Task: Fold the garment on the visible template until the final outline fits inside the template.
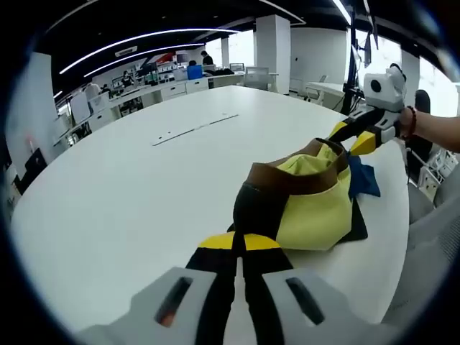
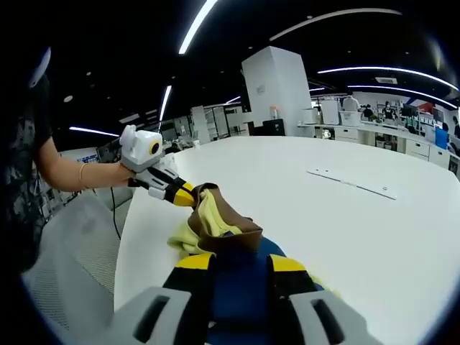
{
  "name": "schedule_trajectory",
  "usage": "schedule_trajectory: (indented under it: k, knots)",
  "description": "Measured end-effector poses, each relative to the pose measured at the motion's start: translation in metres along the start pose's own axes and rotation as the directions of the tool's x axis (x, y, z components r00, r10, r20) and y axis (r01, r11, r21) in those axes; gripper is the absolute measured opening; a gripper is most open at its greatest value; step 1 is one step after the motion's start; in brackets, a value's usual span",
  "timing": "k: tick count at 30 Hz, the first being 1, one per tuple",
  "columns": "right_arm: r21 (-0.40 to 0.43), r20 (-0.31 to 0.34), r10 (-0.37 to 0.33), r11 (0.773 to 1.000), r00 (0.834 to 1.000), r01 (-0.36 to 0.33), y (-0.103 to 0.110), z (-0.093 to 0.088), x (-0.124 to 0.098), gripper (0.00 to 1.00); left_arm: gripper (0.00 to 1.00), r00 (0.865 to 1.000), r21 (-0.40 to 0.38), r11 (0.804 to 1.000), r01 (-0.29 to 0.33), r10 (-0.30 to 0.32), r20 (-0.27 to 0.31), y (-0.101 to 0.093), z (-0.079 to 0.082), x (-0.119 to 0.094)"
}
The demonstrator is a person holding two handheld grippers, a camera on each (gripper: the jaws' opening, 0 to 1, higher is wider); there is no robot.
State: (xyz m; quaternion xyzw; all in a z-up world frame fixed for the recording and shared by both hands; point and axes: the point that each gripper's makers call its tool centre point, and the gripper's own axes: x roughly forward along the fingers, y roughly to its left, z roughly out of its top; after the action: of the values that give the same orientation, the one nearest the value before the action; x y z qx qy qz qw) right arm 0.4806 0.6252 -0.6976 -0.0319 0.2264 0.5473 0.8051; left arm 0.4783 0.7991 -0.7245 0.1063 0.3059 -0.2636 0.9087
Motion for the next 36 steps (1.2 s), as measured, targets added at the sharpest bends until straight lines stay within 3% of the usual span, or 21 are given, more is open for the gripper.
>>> schedule_trajectory:
  k: [10, 15, 22, 27, 36]
  knots:
    - [0.039, -0.003, 0.03, 0.999, 1.0, -0.03, -0.002, -0.005, 0.014, 0.2, 0.0, 1.0, -0.007, 1.0, 0.001, -0.001, -0.029, 0.004, -0.01, 0.012]
    - [0.063, 0.023, 0.068, 0.996, 0.997, -0.069, -0.002, -0.002, 0.02, 0.12, 0.0, 0.999, -0.015, 1.0, 0.003, -0.003, -0.038, 0.006, -0.014, 0.016]
    - [0.082, 0.017, 0.049, 0.995, 0.999, -0.05, -0.007, -0.006, 0.022, 0.02, 0.0, 0.999, -0.019, 1.0, -0.001, 0.001, -0.04, 0.008, -0.014, 0.016]
    - [0.091, 0.025, 0.038, 0.995, 0.999, -0.04, -0.007, -0.003, 0.02, 0.0, 0.0, 1.0, -0.026, 1.0, -0.011, 0.01, -0.025, 0.009, -0.009, 0.011]
    - [0.118, 0.131, 0.027, 0.992, 0.991, -0.042, -0.007, 0.028, 0.003, 0.0, 0.0, 0.999, -0.017, 1.0, -0.023, 0.023, 0.027, 0.012, 0.013, -0.003]
